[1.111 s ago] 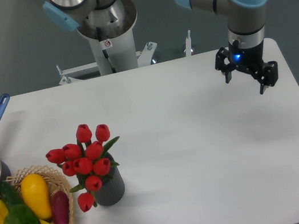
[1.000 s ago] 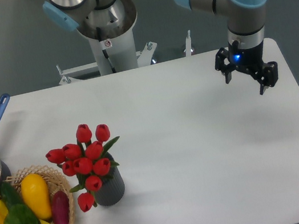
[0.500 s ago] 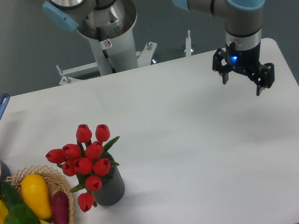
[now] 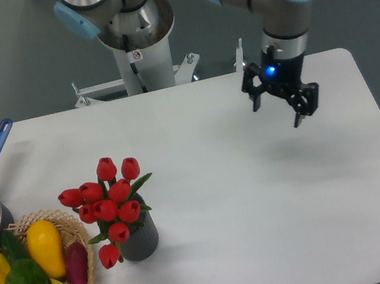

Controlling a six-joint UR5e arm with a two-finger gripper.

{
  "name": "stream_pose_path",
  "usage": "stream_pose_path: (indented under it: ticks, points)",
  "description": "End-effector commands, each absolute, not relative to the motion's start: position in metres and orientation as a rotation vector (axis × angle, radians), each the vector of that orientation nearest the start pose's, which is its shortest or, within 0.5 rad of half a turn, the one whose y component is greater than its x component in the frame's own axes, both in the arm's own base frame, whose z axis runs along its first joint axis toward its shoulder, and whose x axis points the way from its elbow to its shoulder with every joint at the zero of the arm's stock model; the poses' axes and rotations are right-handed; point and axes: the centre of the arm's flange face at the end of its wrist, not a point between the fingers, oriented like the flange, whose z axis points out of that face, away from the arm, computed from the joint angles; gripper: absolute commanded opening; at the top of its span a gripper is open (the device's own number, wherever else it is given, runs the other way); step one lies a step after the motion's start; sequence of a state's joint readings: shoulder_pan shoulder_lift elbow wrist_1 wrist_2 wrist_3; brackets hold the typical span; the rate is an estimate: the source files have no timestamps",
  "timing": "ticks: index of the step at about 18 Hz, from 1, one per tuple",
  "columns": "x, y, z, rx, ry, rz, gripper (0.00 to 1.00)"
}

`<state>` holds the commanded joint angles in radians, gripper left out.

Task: Pick up the flowers from the vase
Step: 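Move the open gripper toward the red tulip stems above the vase, then lower the gripper around the tulip stems and close it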

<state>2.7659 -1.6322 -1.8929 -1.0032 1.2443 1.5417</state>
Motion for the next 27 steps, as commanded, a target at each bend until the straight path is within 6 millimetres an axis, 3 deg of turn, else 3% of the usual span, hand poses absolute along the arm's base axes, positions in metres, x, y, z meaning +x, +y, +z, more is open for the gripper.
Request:
stream_pose_path:
  ticks: [4, 9, 14, 21, 27]
  points:
    - [-0.373, 0.352, 0.376, -2.670, 0.463, 0.121, 1.00]
    - [-0.333, 0.402, 0.369, -2.538, 0.477, -0.036, 1.00]
    - [-0.311, 0.442, 0.358, -2.313, 0.430, -0.266, 1.00]
    - [-0.303, 0.466, 0.343, -2.170, 0.422, -0.398, 1.00]
    - [-0.305, 0.481, 0.346, -2.123, 0.437, -0.421, 1.00]
